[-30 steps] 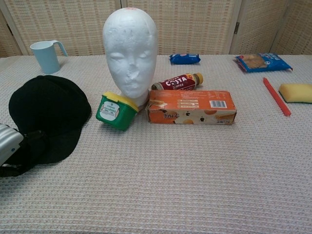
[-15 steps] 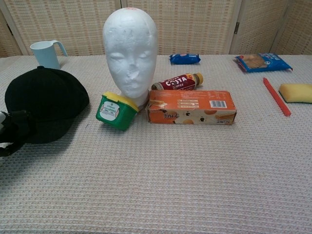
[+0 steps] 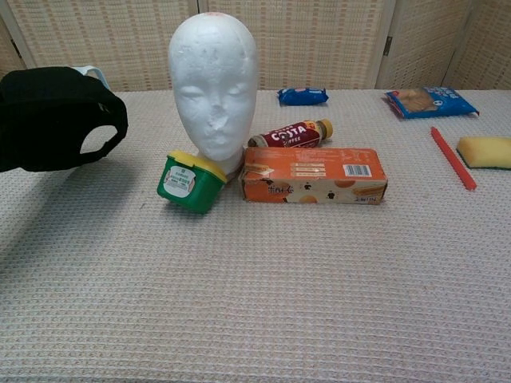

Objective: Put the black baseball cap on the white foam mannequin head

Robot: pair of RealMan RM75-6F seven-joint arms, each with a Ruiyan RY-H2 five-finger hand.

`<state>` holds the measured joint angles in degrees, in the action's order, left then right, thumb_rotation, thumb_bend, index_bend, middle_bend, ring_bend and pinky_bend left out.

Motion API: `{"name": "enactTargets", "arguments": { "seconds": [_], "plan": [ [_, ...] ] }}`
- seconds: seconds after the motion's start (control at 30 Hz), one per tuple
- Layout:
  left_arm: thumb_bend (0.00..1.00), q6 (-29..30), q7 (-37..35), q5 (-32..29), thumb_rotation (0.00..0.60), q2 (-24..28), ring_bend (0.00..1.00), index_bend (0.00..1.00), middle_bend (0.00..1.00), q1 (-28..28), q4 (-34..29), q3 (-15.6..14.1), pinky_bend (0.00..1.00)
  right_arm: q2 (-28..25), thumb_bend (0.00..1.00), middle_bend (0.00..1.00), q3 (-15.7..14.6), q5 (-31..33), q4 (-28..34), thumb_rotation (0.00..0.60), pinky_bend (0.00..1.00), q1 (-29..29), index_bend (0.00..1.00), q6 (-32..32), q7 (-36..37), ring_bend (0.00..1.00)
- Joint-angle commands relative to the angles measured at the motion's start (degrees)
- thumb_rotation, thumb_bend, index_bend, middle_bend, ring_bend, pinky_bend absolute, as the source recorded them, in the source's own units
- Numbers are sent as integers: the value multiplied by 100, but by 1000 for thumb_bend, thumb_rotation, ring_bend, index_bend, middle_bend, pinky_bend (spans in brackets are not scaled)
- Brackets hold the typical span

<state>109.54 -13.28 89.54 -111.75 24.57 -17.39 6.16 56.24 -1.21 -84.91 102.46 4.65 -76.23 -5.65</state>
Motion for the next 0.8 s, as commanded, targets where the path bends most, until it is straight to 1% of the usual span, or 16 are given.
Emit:
{"name": "enactTargets", "arguments": {
  "seconds": [0.03, 0.37, 0.57, 0.8],
  "plan": [
    [484, 79, 207, 16, 600, 182, 1000, 745, 1000, 218, -159, 58, 1000, -15, 53, 0, 13, 20, -6, 600, 0, 11, 0, 9, 33, 0],
    [490, 141, 1058, 347, 600, 746, 1000, 747, 1000, 908, -752, -5, 1000, -23, 52, 0, 59, 163, -30, 600, 0, 59, 0, 97, 71, 0],
    [492, 108, 1585, 489, 600, 987, 1000, 748, 1000, 1422, -1342, 125, 1000, -53, 52, 0, 68, 245, -13, 600, 0, 81, 0, 158, 72, 0],
    [493, -125, 2251, 665, 600, 1238, 1000, 749, 1000, 2197, -2046, 405, 1000, -112, 52, 0, 79, 346, 25, 600, 0, 100, 0, 223, 81, 0]
  ]
}}
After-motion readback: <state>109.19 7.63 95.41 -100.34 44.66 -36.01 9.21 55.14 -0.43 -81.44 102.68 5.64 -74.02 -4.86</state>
